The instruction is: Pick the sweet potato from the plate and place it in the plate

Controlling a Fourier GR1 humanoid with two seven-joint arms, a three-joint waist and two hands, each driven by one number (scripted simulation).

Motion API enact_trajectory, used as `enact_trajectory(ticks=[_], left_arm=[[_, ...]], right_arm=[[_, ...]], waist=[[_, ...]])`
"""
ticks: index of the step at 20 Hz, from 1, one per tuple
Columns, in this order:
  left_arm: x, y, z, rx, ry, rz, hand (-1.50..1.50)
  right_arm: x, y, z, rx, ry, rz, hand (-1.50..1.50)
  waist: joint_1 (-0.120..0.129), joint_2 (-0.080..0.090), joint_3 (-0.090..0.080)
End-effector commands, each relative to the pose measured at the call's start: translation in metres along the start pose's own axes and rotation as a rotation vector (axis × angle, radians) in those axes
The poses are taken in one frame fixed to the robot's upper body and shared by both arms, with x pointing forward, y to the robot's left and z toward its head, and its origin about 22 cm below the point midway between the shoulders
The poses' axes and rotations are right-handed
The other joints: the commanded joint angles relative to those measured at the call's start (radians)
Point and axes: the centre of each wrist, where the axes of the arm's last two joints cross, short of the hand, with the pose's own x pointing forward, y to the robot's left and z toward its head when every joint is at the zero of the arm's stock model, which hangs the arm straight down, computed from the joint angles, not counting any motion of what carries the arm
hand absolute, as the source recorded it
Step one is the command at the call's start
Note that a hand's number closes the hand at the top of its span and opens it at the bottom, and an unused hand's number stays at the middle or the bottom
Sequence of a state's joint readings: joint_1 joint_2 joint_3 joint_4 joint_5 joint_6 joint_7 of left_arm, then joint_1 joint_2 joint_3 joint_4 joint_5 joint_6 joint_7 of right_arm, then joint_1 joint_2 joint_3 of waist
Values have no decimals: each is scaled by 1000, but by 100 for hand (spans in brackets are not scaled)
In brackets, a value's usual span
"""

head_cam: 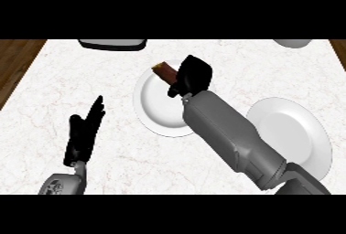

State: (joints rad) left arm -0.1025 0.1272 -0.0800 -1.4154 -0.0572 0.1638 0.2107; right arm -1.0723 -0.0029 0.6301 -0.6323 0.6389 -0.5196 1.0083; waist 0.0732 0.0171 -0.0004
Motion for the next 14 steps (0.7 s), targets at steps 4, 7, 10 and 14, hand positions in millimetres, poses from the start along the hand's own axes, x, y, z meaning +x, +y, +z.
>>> enact_trajectory(ticks=[4,7,10,14], left_arm=[[0,4,1,-1,3,-1,0],[3,6,-2,-1,-4,2,0],[-3,6,12,11,3,7,0],[-8,5,10,28,40,15,0]], right_arm=[[-29,19,-11,248,117,4,-150],[-24,23,4,277,5,-36,-150],[-18,16,2,221,-95,-150,-150],[-16,2,4,74,-184,-465,-150]], waist=[[-2,2,1],[-6,-2,0],[-11,-5,1],[-44,-8,3]])
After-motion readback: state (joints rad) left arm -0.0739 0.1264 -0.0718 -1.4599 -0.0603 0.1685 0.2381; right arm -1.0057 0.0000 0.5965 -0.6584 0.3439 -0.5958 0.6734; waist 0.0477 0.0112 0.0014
